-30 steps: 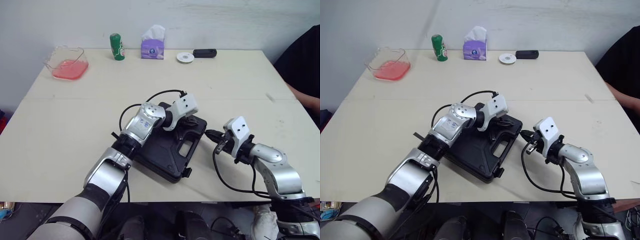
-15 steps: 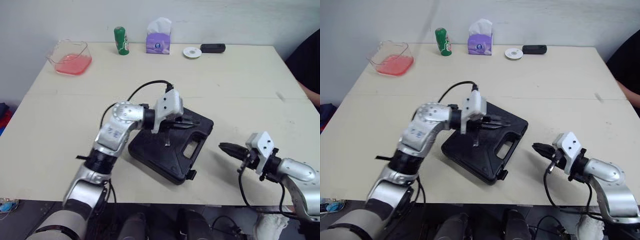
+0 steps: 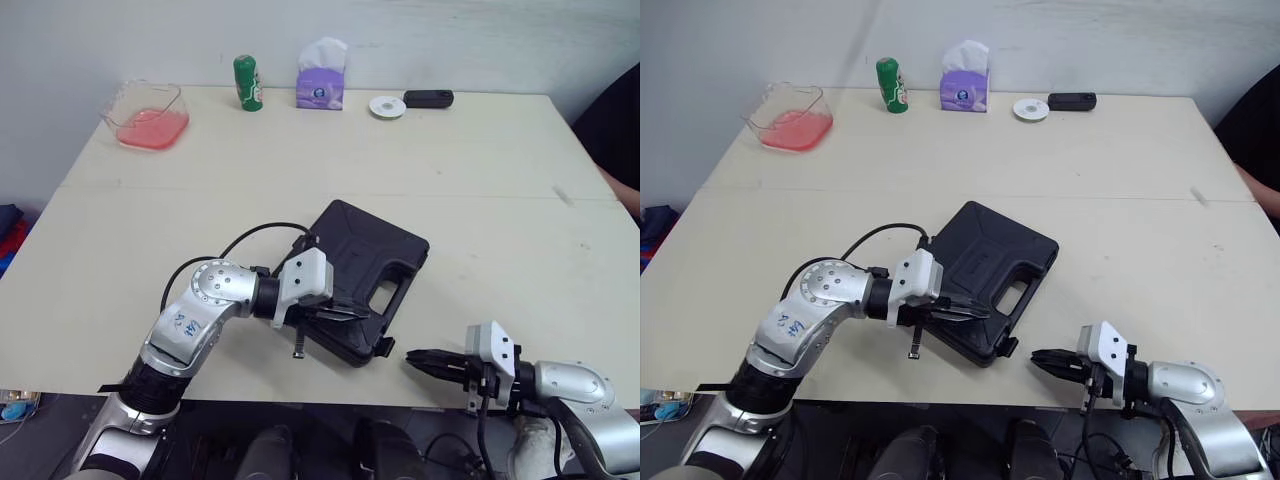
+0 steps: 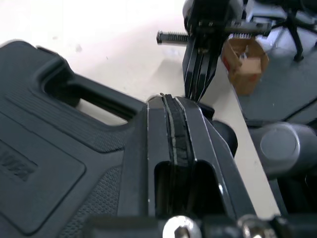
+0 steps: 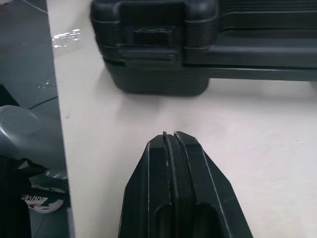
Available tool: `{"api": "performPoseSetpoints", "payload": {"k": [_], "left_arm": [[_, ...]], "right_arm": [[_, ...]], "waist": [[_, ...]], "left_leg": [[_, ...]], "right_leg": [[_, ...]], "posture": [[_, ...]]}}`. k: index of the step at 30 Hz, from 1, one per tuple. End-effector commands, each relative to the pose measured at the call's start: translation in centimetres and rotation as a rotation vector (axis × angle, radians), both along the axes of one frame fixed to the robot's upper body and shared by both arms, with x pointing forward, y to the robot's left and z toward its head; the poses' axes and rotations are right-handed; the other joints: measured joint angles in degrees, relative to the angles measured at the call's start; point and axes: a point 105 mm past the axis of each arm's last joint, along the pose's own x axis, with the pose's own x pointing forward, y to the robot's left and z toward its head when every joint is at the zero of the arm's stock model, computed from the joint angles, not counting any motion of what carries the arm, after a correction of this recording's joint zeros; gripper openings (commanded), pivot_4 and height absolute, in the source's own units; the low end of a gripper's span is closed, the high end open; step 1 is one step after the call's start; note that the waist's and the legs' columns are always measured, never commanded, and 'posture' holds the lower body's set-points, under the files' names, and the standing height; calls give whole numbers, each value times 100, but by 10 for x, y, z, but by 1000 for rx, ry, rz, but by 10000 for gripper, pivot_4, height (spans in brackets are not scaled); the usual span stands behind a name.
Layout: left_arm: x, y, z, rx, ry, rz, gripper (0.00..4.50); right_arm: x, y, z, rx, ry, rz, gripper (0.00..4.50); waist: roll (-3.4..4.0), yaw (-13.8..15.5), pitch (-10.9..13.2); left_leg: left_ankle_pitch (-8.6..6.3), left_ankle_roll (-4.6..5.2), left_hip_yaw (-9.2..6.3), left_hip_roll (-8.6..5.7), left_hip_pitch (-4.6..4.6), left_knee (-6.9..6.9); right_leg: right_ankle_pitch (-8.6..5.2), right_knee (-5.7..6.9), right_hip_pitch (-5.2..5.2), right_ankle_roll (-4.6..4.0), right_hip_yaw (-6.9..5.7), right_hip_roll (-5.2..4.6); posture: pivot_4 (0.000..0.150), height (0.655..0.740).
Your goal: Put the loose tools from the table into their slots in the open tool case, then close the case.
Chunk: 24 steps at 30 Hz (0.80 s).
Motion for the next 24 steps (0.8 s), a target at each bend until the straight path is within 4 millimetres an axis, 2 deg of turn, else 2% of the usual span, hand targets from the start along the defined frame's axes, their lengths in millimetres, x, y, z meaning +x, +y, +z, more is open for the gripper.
{"api": "performPoseSetpoints", "payload": {"k": [1, 6, 10, 12, 17, 24], "left_arm": [[-3, -1, -11, 30, -24, -5, 401], [4, -4, -23, 54, 14, 35, 401], [5, 8, -53, 205, 47, 57, 401], [4, 12, -61, 247, 55, 59, 401], [3, 14, -68, 249, 71, 87, 401], [3, 13, -70, 240, 87, 96, 401]], "right_arm": [[-3, 13, 4, 18, -29, 36, 0], [1, 19, 8, 40, -46, 40, 0], [4, 24, 17, 49, -81, 62, 0], [5, 24, 19, 51, -87, 64, 0], [2, 30, 32, 78, -117, 97, 0], [7, 42, 46, 117, -142, 115, 0]], "waist": [[5, 1, 3], [7, 23, 1], [10, 11, -1], [13, 6, -3], [18, 4, -7], [21, -2, -20]], "left_leg": [[0, -1, 1, 0, 0, 0], [0, 1, 0, -2, 0, 1], [0, 0, -2, -1, 8, 0], [-1, -2, -4, 2, 20, 0], [-23, -13, -6, 14, 88, -11], [-24, -16, -6, 19, 95, -11]], "right_leg": [[-1, 0, -2, -1, 1, 0], [0, 0, 1, -1, 0, -5], [0, -1, 10, -1, -1, -5], [-1, -8, 24, -1, -3, -6], [-10, -21, 87, -14, -2, -10], [-11, -18, 87, -17, 0, -14]], "posture": [[1500, 7400], [1500, 7400], [1500, 7400], [1500, 7400], [1500, 7400], [1500, 7400]]}}
